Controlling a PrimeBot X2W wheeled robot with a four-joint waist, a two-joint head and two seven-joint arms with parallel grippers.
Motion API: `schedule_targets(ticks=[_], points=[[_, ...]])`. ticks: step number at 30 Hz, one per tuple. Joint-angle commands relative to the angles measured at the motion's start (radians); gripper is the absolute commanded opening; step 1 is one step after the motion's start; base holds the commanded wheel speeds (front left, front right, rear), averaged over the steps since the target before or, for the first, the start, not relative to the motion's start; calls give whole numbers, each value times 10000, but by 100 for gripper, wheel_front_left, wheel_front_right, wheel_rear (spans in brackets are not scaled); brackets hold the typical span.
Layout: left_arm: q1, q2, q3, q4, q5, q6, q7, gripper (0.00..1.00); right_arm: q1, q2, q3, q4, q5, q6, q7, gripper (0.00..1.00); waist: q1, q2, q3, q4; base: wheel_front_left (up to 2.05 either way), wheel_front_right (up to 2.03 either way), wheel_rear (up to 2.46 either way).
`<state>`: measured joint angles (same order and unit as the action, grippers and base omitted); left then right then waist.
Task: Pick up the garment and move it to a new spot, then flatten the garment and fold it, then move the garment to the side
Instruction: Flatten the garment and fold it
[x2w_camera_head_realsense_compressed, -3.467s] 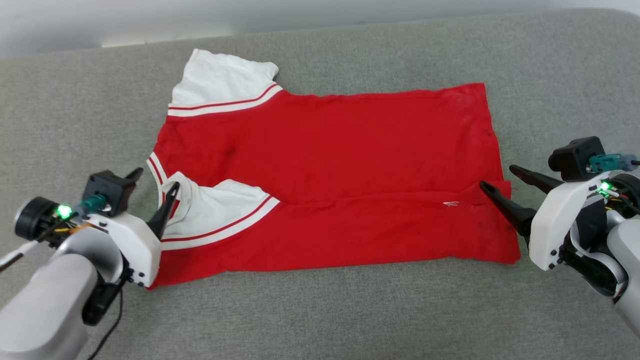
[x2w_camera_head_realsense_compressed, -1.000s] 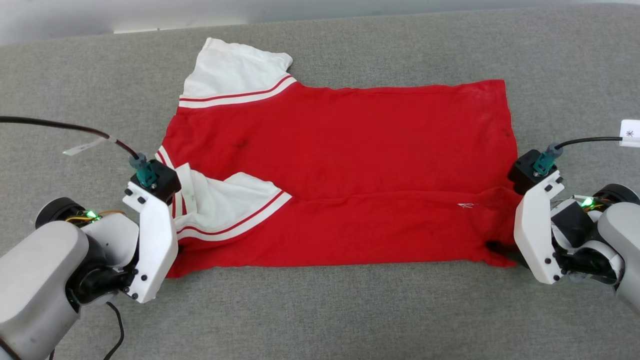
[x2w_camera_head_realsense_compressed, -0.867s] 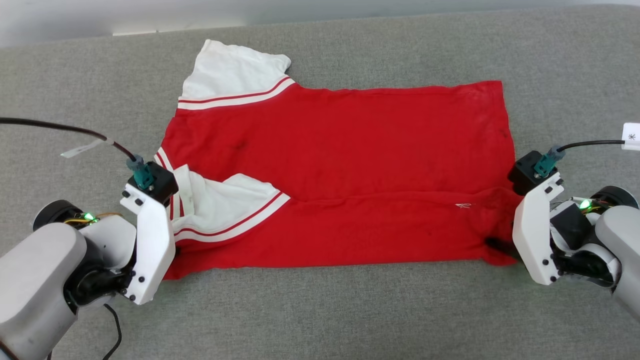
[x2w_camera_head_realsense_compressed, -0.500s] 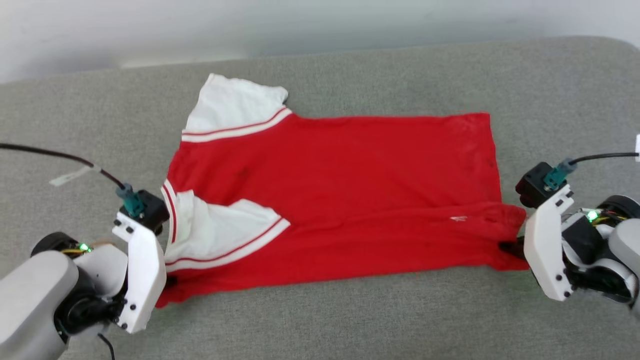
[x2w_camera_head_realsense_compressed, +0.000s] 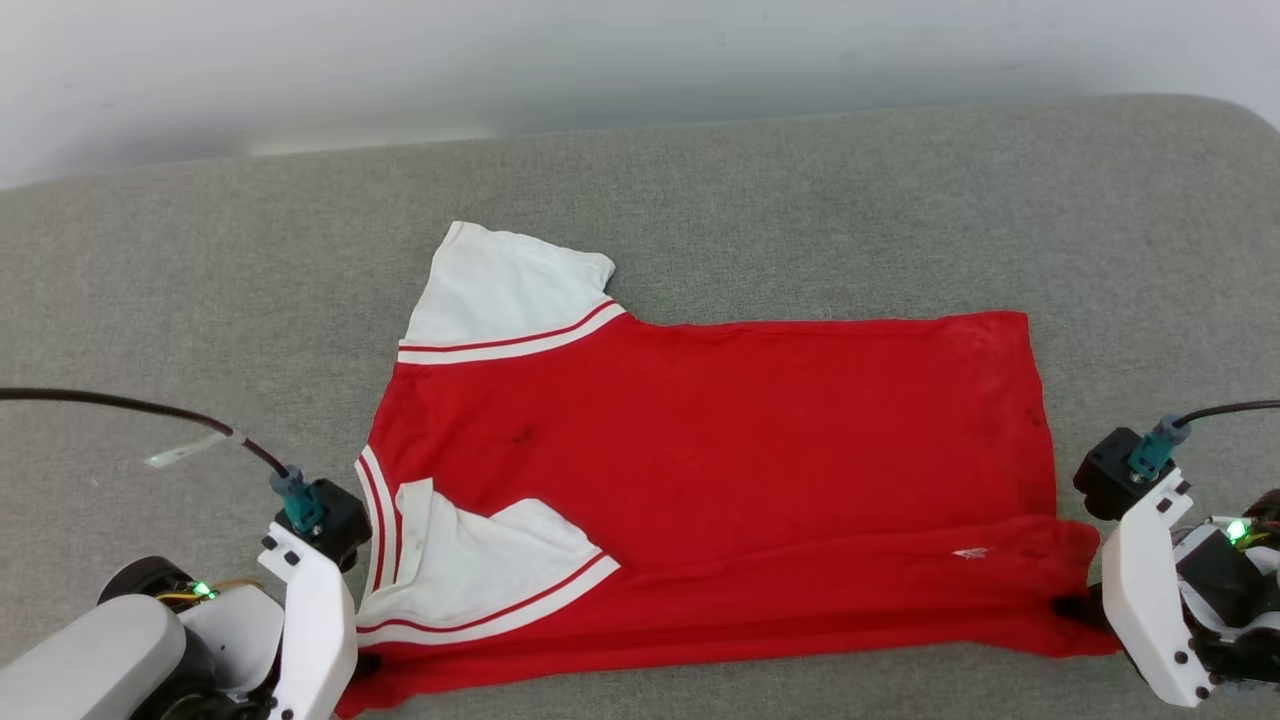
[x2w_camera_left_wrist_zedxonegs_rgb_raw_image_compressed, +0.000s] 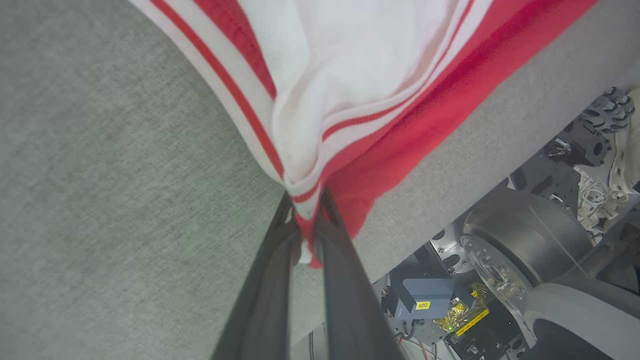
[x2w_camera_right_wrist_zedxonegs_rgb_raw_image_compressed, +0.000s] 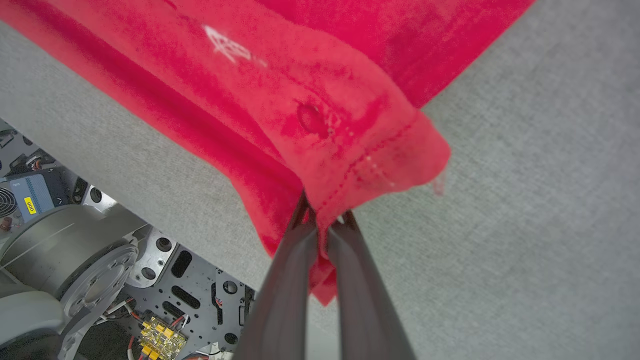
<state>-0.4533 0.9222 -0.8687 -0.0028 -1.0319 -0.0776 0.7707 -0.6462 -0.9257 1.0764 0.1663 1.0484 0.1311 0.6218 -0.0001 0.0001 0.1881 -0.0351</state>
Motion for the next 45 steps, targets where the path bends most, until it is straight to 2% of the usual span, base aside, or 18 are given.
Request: schedule_targets(ticks=[1, 2, 3, 4, 12, 15, 18, 20, 21, 26, 30, 34, 37, 45], points=[[182, -123, -119, 184, 134, 73, -106, 0, 338, 382, -149, 559, -33, -8, -176, 0, 1, -1, 195, -6, 0, 0, 0], [151, -157, -96, 266, 186, 111, -185, 4, 408, 502, -171, 704, -61, -8, -246, 0, 1, -1, 215, 3, 0, 0, 0], [68, -192, -56, 321, 265, 116, -289, 78, 429, 631, -255, 858, -84, -8, -370, 48, 1, -1, 225, 14, 0, 0, 0], [-22, -226, -8, 388, 317, 131, -386, 100, 437, 738, -329, 956, -95, -8, -467, 100, 1, -1, 219, 27, 0, 0, 0], [-660, 93, 820, 252, 184, 179, -1064, 100, 162, 863, -1567, 622, -750, -6, -2199, 100, 1, -1, -59, -43, 0, 0, 0], [-1131, 352, 1170, 139, 534, 180, -1409, 100, 116, 916, -2260, 185, -1243, -6, -3023, 100, 1, -1, -46, -172, 0, 0, 0], [-1666, 371, 1558, 282, 880, 297, -1897, 100, 143, 1138, -3201, -42, -2037, -8, -4050, 100, 1, -1, 71, -317, 0, 0, 0], [-2073, 312, 1759, 478, 1201, 364, -2264, 100, 317, 1536, -4058, -24, -2585, -8, -4861, 100, 1, -1, 186, -408, 0, 0, 0], [-2073, 312, 1759, 478, 1201, 364, -2264, 100, 317, 1536, -4058, -24, -2585, -8, -4861, 100, 1, -1, 186, -408, 0, 0, 0], [-3035, -18, 2095, 1246, 1670, 406, -2843, 100, 1029, 2684, -6120, -266, -4472, -8, -6571, 100, 1, -1, 588, -630, 0, 0, 0], [-3902, -364, 2282, 1862, 1760, 370, -2935, 100, 1939, 3901, -7680, -730, -5814, -7, -7579, 100, 1, -1, 1047, -801, 0, 0, 0], [-4794, -549, 2279, 2377, 1845, 167, -2596, 100, 2721, 4989, -8948, -1378, -6785, -8, -8205, 100, 1, -1, 1601, -974, 0, 0, 0], [-5520, -766, 2282, 2735, 1677, 5, -2089, 100, 3168, 5586, -9425, -1810, -7252, -8, -8370, 100, 1, -1, 2060, -1095, 0, 0, 0], [-7597, -899, 1743, 3281, 1127, -342, 1050, 100, 3060, 6003, -9333, -2276, -7808, -8, -8276, 100, 1, -1, 3233, -1439, 0, 0, 0]])
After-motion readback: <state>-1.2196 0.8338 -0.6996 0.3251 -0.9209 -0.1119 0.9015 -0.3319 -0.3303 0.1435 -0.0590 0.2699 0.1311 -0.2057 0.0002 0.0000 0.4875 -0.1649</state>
